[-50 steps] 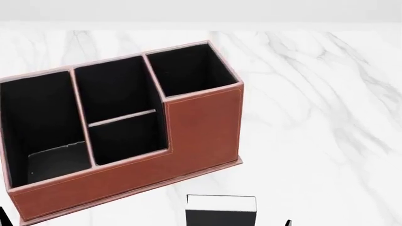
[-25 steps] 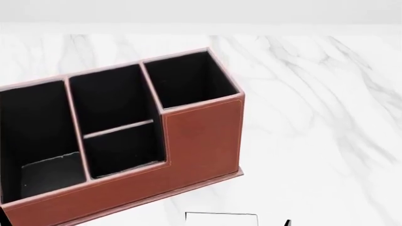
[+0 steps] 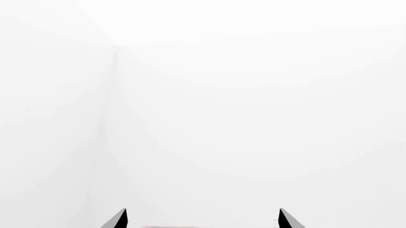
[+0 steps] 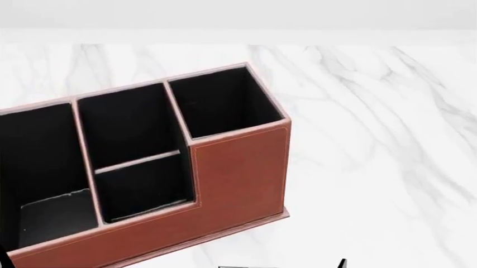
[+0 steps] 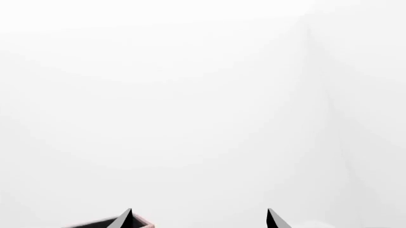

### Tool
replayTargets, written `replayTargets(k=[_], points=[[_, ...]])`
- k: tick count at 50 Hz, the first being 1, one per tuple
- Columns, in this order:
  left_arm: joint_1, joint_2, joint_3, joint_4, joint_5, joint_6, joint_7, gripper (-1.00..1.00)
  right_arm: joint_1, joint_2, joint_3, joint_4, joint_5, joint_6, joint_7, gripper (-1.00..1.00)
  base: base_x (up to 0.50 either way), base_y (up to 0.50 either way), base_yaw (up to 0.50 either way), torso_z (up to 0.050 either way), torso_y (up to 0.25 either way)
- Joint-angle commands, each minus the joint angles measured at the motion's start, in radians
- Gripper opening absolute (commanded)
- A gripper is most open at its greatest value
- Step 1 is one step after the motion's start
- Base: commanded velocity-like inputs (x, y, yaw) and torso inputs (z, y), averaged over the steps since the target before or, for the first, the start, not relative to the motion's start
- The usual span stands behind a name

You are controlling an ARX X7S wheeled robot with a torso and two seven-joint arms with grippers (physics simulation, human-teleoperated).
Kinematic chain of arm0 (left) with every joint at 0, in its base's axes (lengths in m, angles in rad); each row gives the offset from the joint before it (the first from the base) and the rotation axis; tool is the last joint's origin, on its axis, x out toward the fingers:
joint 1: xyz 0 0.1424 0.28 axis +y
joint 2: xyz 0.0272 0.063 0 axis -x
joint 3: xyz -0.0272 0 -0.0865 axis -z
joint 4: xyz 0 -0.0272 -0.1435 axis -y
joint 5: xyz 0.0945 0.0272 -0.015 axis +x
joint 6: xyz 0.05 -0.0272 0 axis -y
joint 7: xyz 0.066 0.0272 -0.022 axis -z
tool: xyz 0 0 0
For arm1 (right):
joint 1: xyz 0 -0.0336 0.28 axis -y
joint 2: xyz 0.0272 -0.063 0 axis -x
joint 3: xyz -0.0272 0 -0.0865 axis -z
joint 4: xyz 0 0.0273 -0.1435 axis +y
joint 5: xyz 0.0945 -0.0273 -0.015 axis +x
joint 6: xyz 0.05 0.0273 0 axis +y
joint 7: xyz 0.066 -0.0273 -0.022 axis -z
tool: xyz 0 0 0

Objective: Pick up the book and place it in the back compartment of the caddy.

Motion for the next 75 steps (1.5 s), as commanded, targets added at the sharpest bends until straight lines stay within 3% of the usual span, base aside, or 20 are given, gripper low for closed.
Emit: replayTargets(k=[1, 75], points=[[-0.001, -0.005, 0.003, -0.002, -0.001, 0.002, -0.005, 1.0, 0.001, -0.001, 0.0, 0.005, -0.007, -0.008, 0.01, 1.0, 0.0, 0.0, 0.0, 0.0, 0.0], [-0.005, -0.027, 0.027, 0.005, 0.001, -0.011, -0.032, 1.0, 0.005, 0.013, -0.015, 0.004, -0.047, 0.001, 0.054, 1.0, 0.0, 0.04, 0.0, 0.0, 0.0]])
